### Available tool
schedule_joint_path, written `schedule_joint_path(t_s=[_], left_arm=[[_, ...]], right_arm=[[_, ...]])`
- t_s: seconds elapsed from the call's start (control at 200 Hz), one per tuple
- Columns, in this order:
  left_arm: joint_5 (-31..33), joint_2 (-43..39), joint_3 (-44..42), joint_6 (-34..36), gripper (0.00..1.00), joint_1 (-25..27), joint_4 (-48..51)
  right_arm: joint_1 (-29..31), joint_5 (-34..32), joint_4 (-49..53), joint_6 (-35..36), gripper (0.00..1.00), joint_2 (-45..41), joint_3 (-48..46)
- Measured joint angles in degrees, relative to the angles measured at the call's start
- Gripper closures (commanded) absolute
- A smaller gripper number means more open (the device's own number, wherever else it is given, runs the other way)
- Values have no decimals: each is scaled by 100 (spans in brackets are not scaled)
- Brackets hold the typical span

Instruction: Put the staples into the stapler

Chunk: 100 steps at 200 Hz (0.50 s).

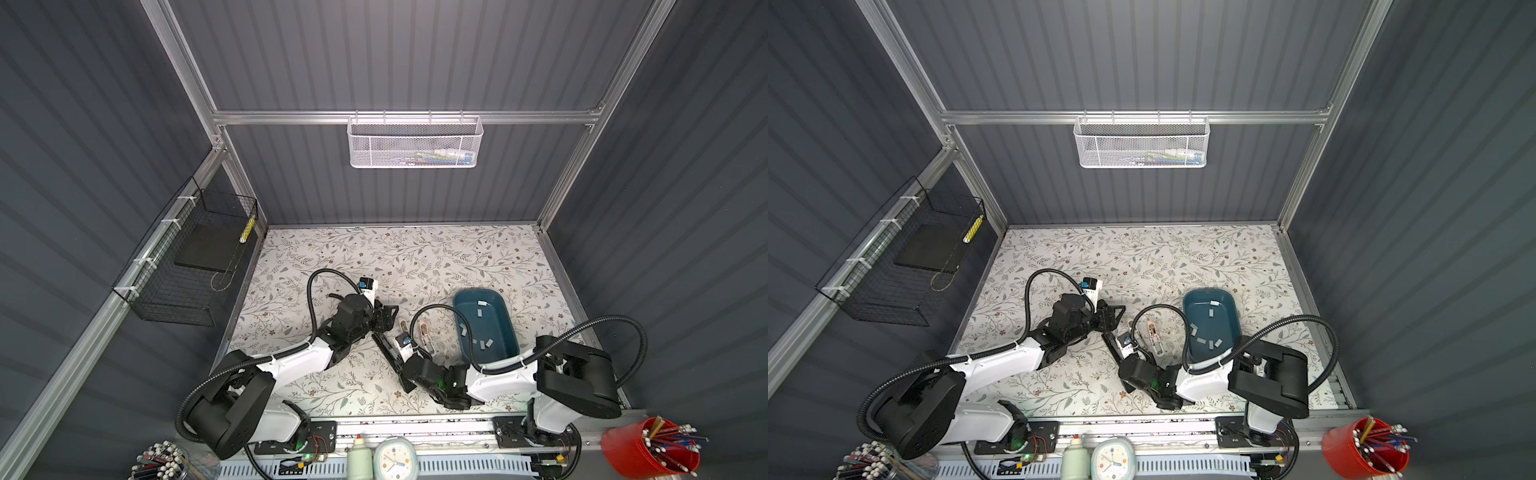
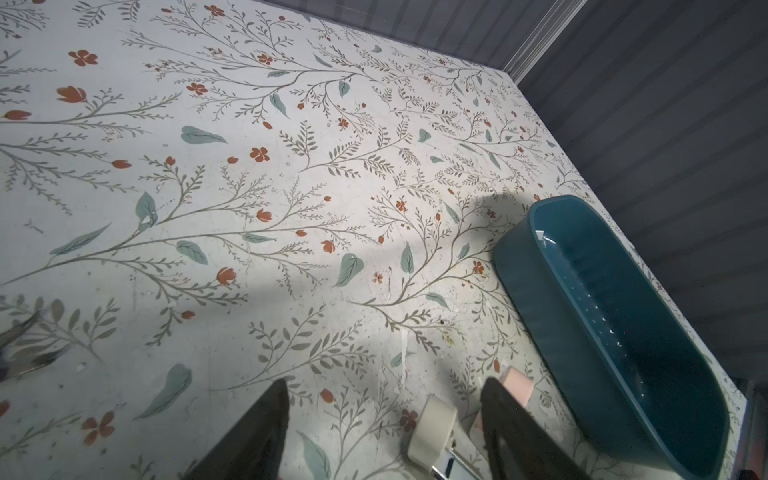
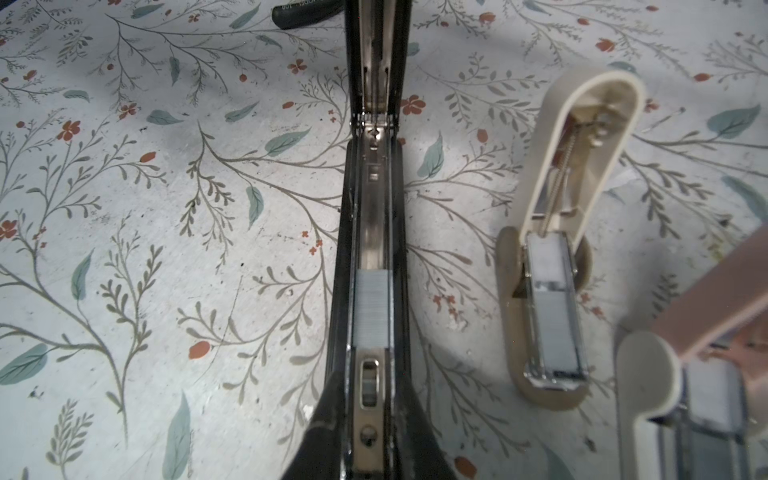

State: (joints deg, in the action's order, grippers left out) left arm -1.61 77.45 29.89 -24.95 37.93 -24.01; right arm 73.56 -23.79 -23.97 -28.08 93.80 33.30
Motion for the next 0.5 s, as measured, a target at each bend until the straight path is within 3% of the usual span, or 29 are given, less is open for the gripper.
schedule_joint_path(t_s=[0.5], left_arm=[[-120,-472,-621,750,11,369,-179]], right_arm=[[31,-50,-514,114,99,0,-260]])
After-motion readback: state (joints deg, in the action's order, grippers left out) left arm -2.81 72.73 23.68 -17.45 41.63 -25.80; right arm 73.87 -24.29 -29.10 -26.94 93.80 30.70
